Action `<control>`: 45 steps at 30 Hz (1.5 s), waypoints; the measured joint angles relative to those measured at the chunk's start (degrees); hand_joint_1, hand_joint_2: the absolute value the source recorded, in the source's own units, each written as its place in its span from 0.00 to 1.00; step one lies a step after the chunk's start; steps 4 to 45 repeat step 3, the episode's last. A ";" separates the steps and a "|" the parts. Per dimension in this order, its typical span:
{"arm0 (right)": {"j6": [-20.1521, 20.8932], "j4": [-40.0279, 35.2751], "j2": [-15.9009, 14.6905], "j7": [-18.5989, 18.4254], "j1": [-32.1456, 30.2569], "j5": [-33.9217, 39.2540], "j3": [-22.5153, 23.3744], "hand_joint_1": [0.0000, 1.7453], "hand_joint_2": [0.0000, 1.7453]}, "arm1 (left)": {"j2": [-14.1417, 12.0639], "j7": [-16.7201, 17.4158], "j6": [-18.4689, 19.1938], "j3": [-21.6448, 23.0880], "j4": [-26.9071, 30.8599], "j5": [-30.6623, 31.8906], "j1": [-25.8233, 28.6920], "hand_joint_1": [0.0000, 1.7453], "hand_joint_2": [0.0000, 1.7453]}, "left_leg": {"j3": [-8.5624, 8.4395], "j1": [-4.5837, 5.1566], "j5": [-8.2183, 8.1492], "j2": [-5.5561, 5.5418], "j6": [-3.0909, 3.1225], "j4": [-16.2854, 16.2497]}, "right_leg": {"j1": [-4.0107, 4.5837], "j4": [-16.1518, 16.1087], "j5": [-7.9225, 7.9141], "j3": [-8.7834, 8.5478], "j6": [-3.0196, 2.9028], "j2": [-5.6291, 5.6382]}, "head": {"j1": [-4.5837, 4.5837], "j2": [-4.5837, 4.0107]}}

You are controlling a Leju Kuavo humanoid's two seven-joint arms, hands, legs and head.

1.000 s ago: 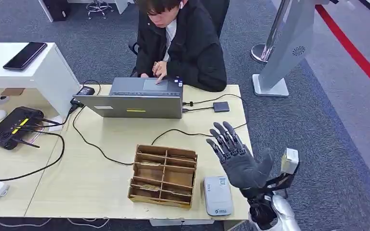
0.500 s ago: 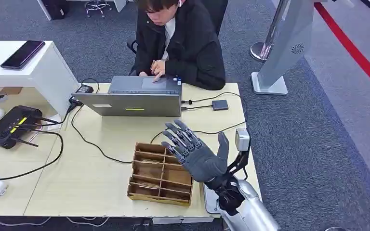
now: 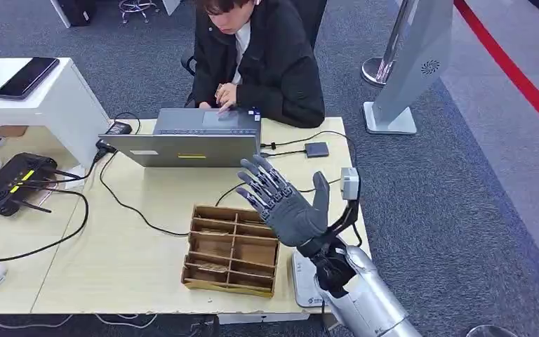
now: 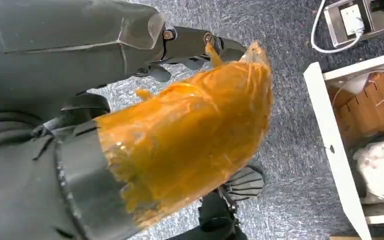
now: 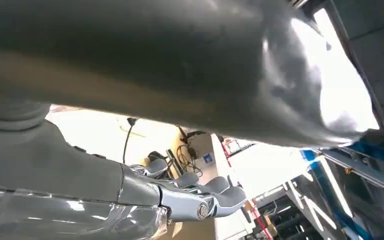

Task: Pass the card to the sensor for recognition and then transmit it.

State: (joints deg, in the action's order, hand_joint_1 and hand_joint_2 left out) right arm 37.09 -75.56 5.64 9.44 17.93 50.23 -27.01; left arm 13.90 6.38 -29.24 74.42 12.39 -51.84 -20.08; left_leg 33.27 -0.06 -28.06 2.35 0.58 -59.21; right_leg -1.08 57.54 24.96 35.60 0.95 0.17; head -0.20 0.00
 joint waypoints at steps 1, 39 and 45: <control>-0.41 -0.28 0.00 0.19 -0.07 -0.32 0.00 0.00 0.00 | 0.00 0.00 -0.05 -0.18 0.00 0.00 0.00 0.00 0.00 | 0.00 -0.02 0.02 0.00 -0.02 0.00 | 0.01 0.00 0.00 0.00 -0.01 0.00 | 0.00 0.00; -0.46 -1.09 0.00 1.31 -0.42 -2.10 -0.04 0.00 0.00 | 0.00 0.22 -0.24 -0.35 0.00 0.11 -0.01 0.00 0.00 | 0.01 -0.04 0.06 0.00 -0.09 0.00 | 0.04 0.01 -0.02 0.01 -0.03 0.01 | 0.00 0.00; -0.46 -1.09 0.00 1.31 -0.42 -2.10 -0.04 0.00 0.00 | 0.00 0.22 -0.24 -0.35 0.00 0.11 -0.01 0.00 0.00 | 0.01 -0.04 0.06 0.00 -0.09 0.00 | 0.04 0.01 -0.02 0.01 -0.03 0.01 | 0.00 0.00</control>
